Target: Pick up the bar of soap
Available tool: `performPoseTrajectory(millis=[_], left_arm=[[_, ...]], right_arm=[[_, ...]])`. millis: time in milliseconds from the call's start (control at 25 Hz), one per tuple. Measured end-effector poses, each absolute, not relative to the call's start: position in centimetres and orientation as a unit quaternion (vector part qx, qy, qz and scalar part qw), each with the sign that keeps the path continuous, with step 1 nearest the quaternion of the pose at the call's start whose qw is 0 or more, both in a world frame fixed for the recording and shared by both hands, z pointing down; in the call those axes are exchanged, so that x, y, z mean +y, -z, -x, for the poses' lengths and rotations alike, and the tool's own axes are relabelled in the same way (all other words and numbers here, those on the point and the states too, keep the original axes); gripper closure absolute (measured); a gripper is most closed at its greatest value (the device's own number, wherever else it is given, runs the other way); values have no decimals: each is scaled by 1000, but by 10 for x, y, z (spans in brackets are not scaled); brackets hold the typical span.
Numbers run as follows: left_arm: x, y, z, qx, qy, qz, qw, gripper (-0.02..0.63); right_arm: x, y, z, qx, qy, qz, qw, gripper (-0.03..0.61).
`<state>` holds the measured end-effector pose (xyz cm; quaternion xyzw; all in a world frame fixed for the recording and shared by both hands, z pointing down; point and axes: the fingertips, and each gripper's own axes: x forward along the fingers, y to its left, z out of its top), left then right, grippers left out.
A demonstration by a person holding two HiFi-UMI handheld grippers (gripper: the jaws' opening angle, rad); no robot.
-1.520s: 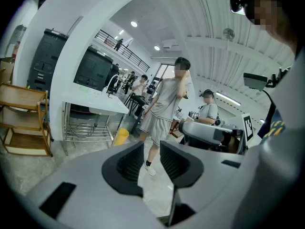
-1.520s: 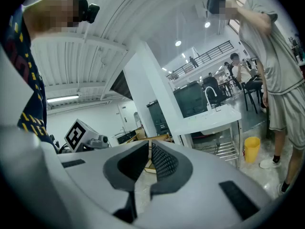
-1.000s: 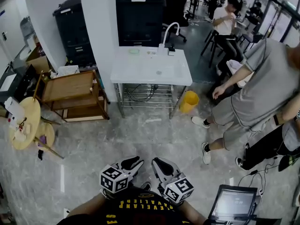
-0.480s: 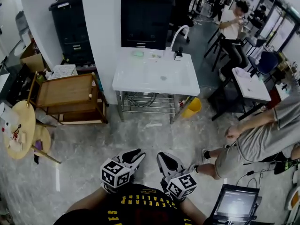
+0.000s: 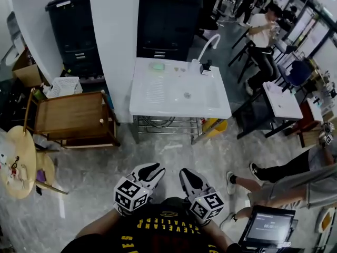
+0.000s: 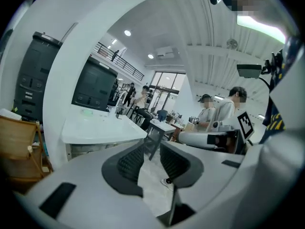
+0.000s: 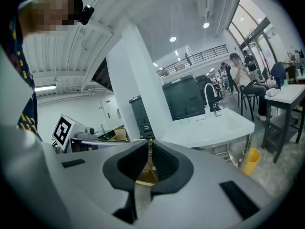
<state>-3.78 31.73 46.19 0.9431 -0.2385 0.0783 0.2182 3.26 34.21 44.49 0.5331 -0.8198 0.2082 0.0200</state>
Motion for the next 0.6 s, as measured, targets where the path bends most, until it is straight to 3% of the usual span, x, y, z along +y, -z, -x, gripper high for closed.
performPoseTrajectory(millis=[600], left_arm=[[173, -476, 37, -306, -100, -926, 197, 499]], right_arm=[[182, -466, -31, -854, -234, -465, 1, 545]])
